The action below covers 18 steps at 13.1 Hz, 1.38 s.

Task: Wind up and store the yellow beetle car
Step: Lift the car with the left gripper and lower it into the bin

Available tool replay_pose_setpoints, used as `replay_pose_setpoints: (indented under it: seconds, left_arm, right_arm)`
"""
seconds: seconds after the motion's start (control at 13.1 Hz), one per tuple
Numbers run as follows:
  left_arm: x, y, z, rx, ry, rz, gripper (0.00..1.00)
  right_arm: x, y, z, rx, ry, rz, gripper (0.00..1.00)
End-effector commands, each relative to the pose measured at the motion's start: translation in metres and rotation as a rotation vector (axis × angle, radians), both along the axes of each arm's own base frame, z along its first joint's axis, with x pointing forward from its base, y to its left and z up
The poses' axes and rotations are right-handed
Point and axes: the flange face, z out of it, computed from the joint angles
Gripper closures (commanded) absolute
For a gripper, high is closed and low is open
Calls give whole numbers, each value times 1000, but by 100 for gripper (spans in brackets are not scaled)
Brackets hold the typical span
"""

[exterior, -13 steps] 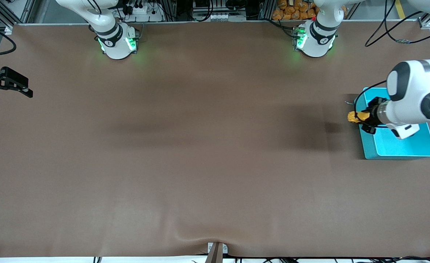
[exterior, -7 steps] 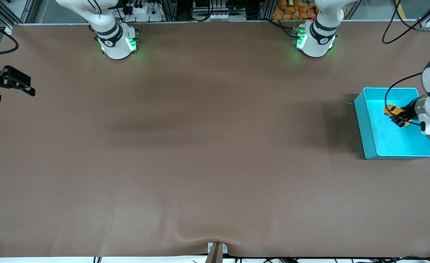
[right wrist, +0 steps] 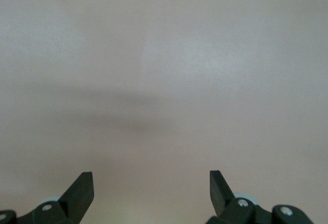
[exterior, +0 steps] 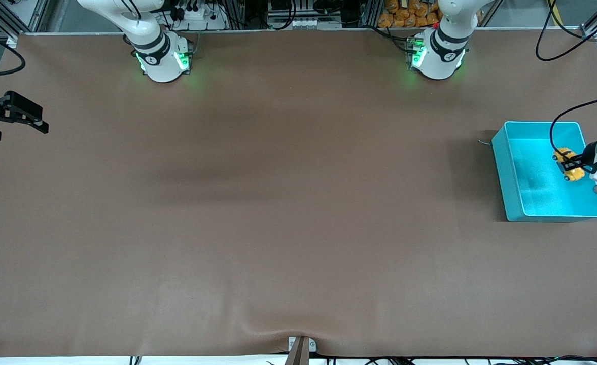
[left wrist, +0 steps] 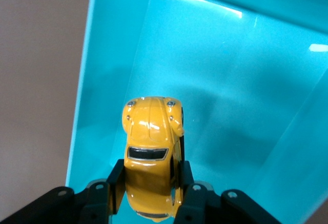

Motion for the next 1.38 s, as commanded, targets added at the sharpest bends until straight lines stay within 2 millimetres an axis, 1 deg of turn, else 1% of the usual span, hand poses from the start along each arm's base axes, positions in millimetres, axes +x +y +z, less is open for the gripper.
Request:
replay_pose_setpoints:
  seconds: [0.0,0.15,0.31,0.46,0.61,0.92,1.15,1.3]
  left_arm:
    - [5,-7,-17,-1,2,-49,100]
    - [5,-14,-33,-17,27,-58,100]
    - [4,-15,-51,-32,41,-60,100]
    - [3,-16,-61,-40,49,-62,100]
    - [4,-16,-68,-42,49,-69,100]
    - [4,-15,-74,-41,55,-74,100]
    - [4,-12,-83,-29,55,-97,100]
    - [5,-12,-84,-30,53,-95,100]
  right_arm:
    - [-7,-1,5,-13,-13,-16,0]
    - [-7,0,6,-16,-20,-14,0]
    - [-5,2,7,-24,-31,-10,0]
    - [-3,2,7,-24,-45,-10,0]
    - [-2,2,8,-24,-54,-10,0]
    - [-3,1,6,-23,-45,-10,0]
    - [-3,1,6,-23,-43,-10,0]
    - [-3,2,6,-23,-43,-10,0]
